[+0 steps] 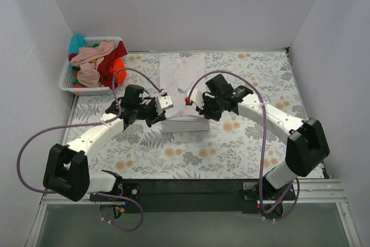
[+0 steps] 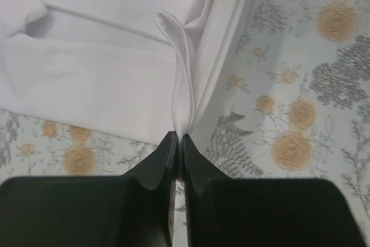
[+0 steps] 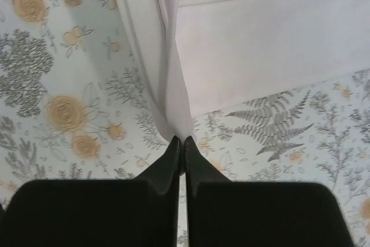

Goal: Fold and stack the t-shirts
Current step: Fold the tshirt

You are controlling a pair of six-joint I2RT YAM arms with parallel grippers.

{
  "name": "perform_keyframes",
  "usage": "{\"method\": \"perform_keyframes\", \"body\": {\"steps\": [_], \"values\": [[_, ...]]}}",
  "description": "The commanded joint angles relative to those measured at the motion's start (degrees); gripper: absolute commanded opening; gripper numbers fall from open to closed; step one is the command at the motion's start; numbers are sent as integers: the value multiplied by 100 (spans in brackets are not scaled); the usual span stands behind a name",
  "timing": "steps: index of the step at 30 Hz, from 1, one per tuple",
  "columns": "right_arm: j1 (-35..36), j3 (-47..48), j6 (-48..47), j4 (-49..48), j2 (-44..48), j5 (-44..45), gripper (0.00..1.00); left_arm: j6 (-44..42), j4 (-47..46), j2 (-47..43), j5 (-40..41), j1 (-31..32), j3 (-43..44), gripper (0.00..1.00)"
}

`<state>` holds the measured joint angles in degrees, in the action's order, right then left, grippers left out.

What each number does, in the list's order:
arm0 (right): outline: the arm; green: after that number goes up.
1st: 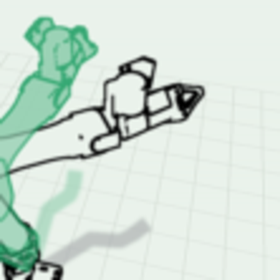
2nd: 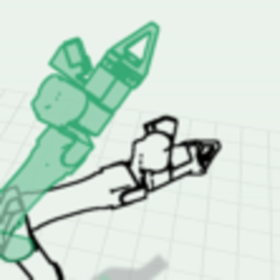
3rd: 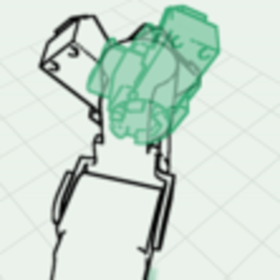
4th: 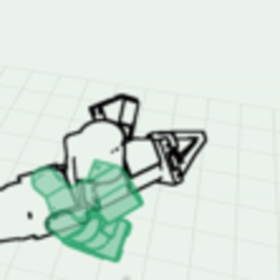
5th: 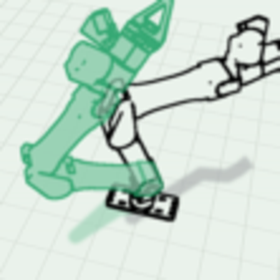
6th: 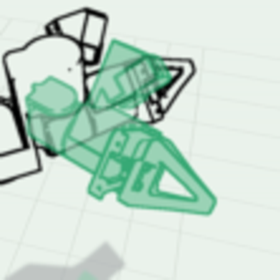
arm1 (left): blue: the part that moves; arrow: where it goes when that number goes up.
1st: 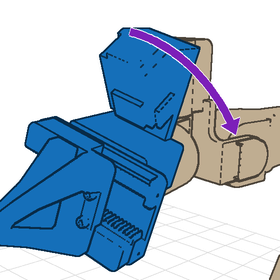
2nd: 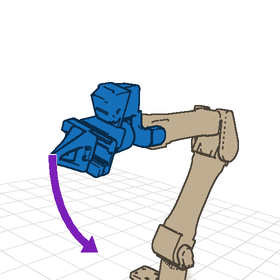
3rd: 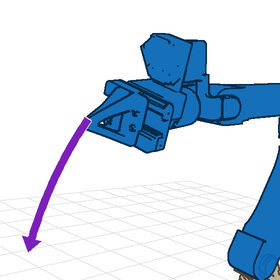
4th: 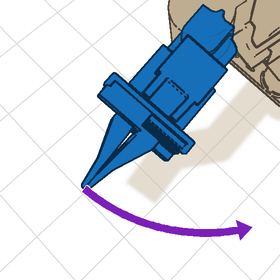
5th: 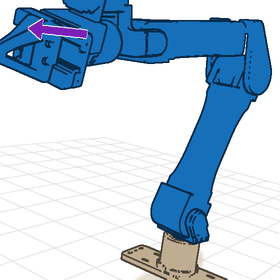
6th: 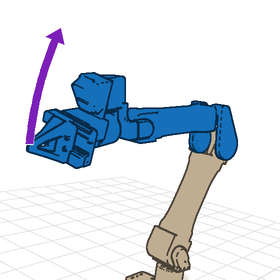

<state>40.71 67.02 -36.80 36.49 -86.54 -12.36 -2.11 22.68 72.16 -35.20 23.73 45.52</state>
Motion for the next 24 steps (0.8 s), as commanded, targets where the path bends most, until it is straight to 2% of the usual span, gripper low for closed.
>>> {"method": "perform_keyframes", "body": {"steps": [1,9,14,23,24], "values": [[-291,644,-451,104,-519,76,1,-18,-631,394,-22,-245,483,0],[-801,1989,-846,95,-1646,120,1,-96,-1160,1660,31,-676,1485,0],[-1003,2753,-1005,104,-2270,137,1,-255,-1186,2432,-4,-861,2144,0],[-1179,3808,-1005,78,-3368,199,1,-185,-1564,3295,268,-1028,2690,0],[-1197,3948,-961,78,-3430,234,10,-141,-1634,3374,338,-1037,2699,2]]}}
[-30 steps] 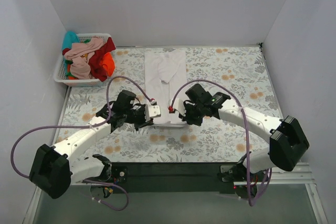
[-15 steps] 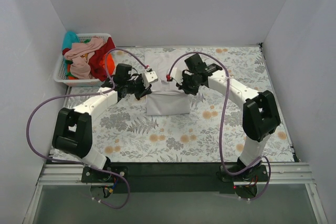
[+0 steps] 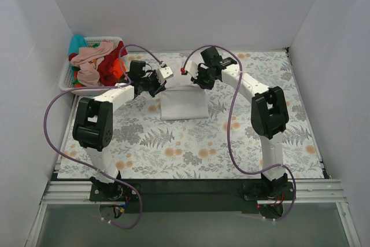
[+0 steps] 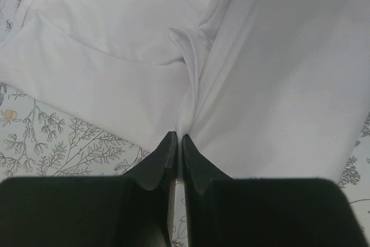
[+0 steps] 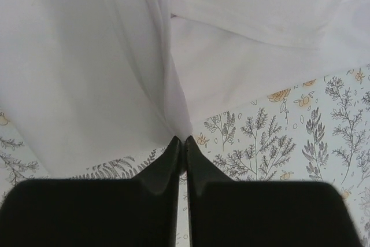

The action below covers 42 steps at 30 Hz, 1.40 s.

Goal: Fold and stack the t-shirts
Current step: Fold the tshirt

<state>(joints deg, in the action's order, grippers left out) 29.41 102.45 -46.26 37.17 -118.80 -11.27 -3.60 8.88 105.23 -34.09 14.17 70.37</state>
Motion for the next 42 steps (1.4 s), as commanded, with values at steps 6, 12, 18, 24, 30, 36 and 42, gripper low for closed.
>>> {"method": "perform_keyframes", "body": {"steps": [6,12,18,24,30,36,42], "values": [[-321,917,407,-8,-206,222,59,657,-537,7,693,-125,293,47],[-322,-101,442,18,847,-155,47,834,-476,-1090,211,-134,-654,62],[-172,-991,934,19,1009,-454,44,1027,-238,-1839,-169,-81,-1665,62],[-50,-1085,1322,177,885,-1044,46,792,377,-1874,-160,94,-1772,62],[302,-1902,821,-68,1069,-694,52,-184,404,-1813,33,358,-2194,66],[425,-2203,706,-473,886,-447,51,-711,8,-1453,209,577,-2291,67],[478,-2528,583,-781,771,-192,50,-1073,-273,-1198,411,709,-2343,65]]}}
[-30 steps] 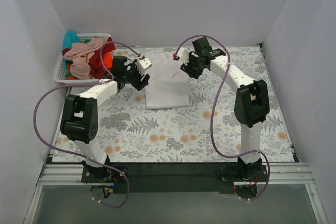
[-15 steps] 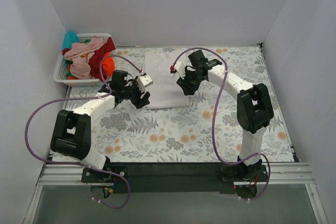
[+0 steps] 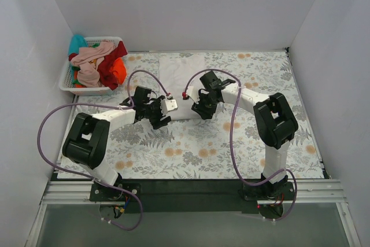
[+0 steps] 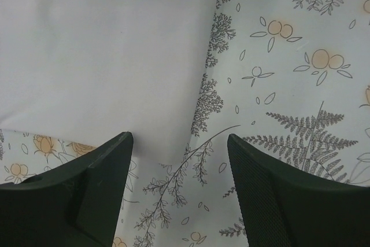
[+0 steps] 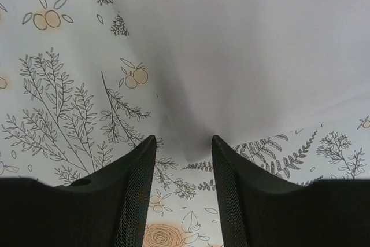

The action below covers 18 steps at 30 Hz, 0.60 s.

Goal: Fold and stack the t-shirts
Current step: Fold the tshirt

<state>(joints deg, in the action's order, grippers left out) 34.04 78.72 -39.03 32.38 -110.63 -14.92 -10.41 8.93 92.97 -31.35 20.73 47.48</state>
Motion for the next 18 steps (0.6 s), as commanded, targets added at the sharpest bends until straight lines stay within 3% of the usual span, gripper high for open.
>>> {"method": "perform_keyframes", "body": {"steps": [1,5,7,8,9,11,12,18], "values": [[23,-190,-149,-372,-73,208,50,-478,-339,72,164,54,-64,65],[32,-366,-193,-566,-160,410,44,-602,-480,291,270,63,-81,61],[32,-445,-176,-627,-222,498,35,-628,-497,432,349,54,-64,51],[41,-462,-176,-663,-240,525,32,-646,-489,459,367,71,-64,45],[41,-497,-176,-663,-249,577,24,-646,-489,459,376,63,-73,31],[41,-524,-149,-672,-214,621,13,-620,-471,363,367,71,-90,16],[41,-550,-149,-663,-118,665,2,-559,-384,267,341,71,-90,7],[-117,-288,-9,-304,586,535,1,-137,363,-296,-2,-78,603,0]]}}
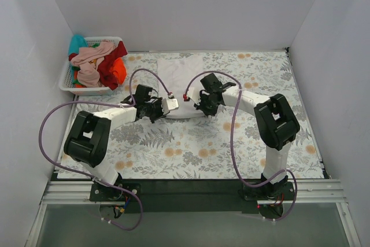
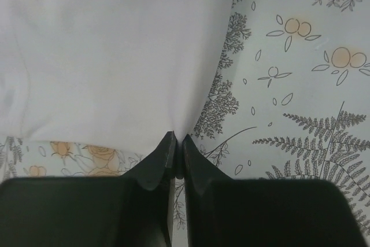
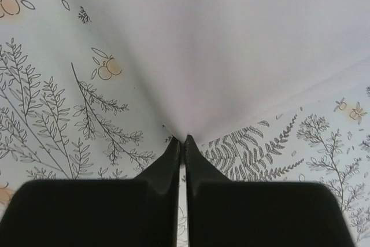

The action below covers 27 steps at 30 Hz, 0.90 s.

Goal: Fold and stack the t-shirts
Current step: Fold the tshirt

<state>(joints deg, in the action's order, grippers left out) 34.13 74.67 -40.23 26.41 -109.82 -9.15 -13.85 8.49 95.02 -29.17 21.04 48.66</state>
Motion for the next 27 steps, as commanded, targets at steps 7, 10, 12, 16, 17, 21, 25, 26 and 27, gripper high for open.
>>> {"method": "perform_keyframes", "body": {"steps": [7,10,12,16,17,21,25,26,27], "values": [[-249,750,120,1215,1067,-280,1,251,1619,-906,-563,-135,1119,0],[-214,558,112,1619,1401,-491,1,242,2269,-1257,-774,-82,1075,0],[-109,180,103,1805,1805,-701,1,242,2760,-1668,-958,-47,892,0],[181,-646,164,2218,2613,-1097,1,417,3597,-2485,-1362,137,400,0],[338,-786,164,2463,2911,-1202,1,470,3755,-2680,-1407,294,276,0],[691,-1262,165,2963,3449,-1545,1,725,4562,-3332,-1715,471,-85,0],[665,-852,-125,3071,3353,-1187,1,786,4724,-3306,-1645,445,248,0],[587,-719,-256,3063,3188,-1142,1,830,4662,-3141,-1601,436,501,0],[516,-526,-318,3080,3056,-1125,1,831,4531,-3009,-1601,410,643,0]]}}
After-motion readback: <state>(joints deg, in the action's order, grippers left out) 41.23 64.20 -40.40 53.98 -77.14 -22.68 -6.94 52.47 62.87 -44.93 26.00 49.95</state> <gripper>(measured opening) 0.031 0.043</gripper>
